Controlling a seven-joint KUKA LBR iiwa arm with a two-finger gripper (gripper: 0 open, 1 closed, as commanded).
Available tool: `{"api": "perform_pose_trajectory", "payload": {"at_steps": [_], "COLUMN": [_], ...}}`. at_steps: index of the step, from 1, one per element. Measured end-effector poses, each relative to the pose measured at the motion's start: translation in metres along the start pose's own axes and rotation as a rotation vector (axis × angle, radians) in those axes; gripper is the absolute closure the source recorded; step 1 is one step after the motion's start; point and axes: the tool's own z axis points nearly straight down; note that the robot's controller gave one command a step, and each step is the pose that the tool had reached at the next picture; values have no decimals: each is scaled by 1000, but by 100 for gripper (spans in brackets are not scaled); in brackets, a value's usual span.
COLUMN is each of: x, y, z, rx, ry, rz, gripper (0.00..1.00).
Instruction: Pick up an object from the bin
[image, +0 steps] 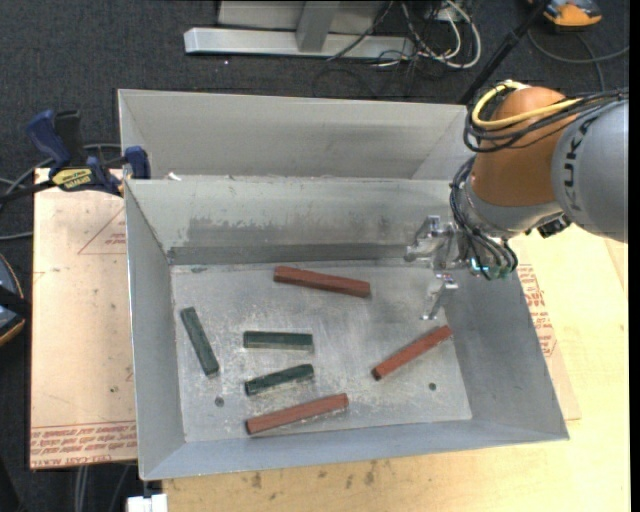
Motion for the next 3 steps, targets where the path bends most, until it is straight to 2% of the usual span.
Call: {"api": "perform_pose_trajectory", "payload": {"at_steps": [1, 2, 3], "x": [-2, 72, 68], "y": [0, 14, 15], "z": [-5, 56, 55], "rx": [1, 6, 6], "ry": [-7, 5, -17], "rz": [-2, -104, -103], "gripper": [0, 100, 100]}}
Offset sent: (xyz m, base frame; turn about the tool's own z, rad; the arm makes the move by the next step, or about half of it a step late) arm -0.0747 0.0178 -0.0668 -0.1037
